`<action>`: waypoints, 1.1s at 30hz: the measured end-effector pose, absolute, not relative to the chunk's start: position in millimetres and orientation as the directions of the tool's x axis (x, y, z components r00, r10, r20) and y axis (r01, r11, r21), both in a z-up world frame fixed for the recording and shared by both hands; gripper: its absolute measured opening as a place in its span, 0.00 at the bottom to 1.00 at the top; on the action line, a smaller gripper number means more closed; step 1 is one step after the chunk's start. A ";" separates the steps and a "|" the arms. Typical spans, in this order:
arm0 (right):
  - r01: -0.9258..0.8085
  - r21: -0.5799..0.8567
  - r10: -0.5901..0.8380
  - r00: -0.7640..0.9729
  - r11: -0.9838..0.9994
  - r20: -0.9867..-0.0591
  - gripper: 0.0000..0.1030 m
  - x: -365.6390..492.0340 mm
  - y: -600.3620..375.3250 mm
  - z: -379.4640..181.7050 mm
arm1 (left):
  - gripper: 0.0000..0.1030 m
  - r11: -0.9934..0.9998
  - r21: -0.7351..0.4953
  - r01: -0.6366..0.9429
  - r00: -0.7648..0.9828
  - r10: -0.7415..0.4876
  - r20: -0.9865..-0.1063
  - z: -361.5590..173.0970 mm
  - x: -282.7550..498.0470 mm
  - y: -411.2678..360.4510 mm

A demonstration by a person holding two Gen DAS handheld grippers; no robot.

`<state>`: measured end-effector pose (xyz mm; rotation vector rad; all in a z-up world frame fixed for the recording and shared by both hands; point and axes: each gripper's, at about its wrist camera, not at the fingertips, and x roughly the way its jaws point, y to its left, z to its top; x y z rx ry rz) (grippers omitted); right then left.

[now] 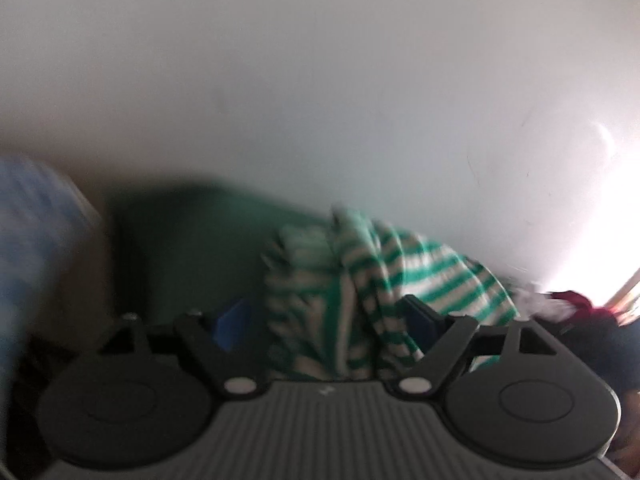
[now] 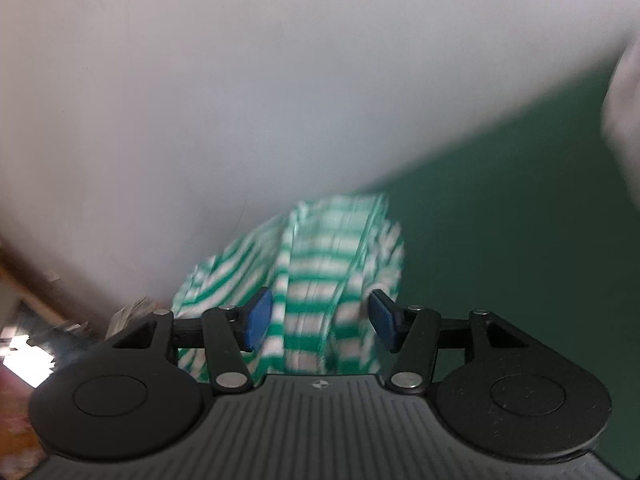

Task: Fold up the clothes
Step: 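Lower the folded shirt onto the table with both grippers and release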

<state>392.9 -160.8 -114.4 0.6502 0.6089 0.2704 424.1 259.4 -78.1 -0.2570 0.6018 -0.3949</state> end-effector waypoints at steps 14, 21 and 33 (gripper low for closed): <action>-0.112 0.132 0.165 0.835 0.985 -0.525 0.32 415.5 -48.8 -113.3 | 0.49 0.932 -0.061 0.357 0.795 -0.337 -0.505 -103.5 429.9 155.4; -0.105 0.086 0.135 0.850 0.991 -0.510 0.33 412.2 -43.6 -111.4 | 0.51 0.916 0.022 0.401 0.803 -0.340 -0.490 -101.5 420.1 166.7; -0.103 0.148 0.169 0.814 0.984 -0.556 0.30 368.8 -40.8 -112.7 | 0.79 0.916 0.054 0.398 0.780 -0.306 -0.546 -112.4 403.2 153.0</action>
